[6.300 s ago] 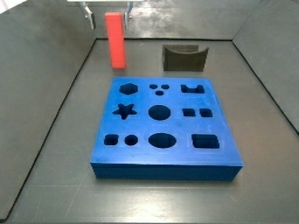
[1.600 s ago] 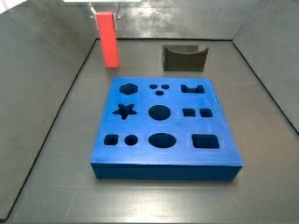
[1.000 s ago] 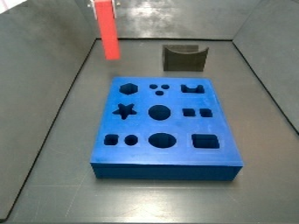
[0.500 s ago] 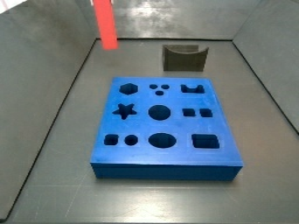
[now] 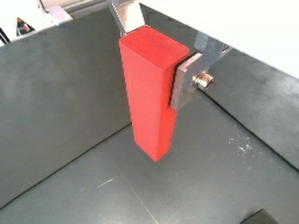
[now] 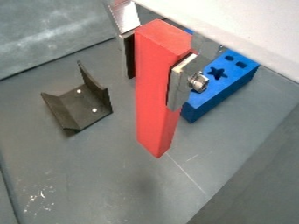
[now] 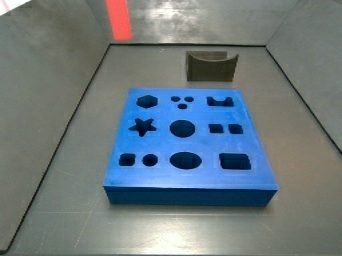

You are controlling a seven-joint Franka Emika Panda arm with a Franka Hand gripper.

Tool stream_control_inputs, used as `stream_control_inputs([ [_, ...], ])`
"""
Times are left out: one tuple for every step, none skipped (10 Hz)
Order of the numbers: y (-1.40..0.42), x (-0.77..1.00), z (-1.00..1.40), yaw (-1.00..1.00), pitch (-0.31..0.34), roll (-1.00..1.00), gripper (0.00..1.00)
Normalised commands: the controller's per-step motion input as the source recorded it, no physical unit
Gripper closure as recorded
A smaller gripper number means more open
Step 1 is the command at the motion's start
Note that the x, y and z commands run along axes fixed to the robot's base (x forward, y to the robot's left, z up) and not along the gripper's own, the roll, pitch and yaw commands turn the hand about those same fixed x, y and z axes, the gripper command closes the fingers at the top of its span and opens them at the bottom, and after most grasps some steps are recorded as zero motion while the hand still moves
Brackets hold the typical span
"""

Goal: Pick up the rectangle object. Move up. Move to above the board. Insert the rectangle object.
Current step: Move to above the board.

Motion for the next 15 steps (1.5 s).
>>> stream_control_inputs([
  [-0.02, -0.03, 1.00, 0.03, 0.066, 0.10, 1.00],
  [-0.02, -0.03, 1.00, 0.03, 0.066, 0.10, 1.00],
  [-0.02, -0.02, 1.00, 0.03, 0.067, 0.11, 1.00],
  [-0.02, -0.02, 0.97, 0.03, 0.066, 0.11, 1.00],
  [-0.02, -0.02, 0.88, 0.03, 0.067, 0.11, 1.00],
  [-0.01, -0.02, 0.75, 0.03, 0.065, 0.10, 1.00],
  [-0.01, -0.01, 0.57, 0.04, 0.063, 0.10, 1.00],
  [0.00, -0.01, 0.39, 0.04, 0.063, 0.10, 1.00],
  [0.00, -0.01, 0.30, 0.04, 0.064, 0.09, 1.00],
  [-1.00, 0.50, 0.02, -0.61, 0.469, 0.18, 1.00],
  [-1.00, 0.50, 0.00, -0.61, 0.460, 0.17, 1.00],
  [-1.00, 0.54, 0.00, -0.39, 0.440, 0.12, 1.00],
  [-1.00, 0.56, 0.01, -0.21, 0.401, 0.01, 1.00],
  [-1.00, 0.56, 0.01, -0.06, 0.282, -0.04, 1.00],
  [-1.00, 0.55, 0.01, -0.02, 0.191, -0.02, 1.00],
])
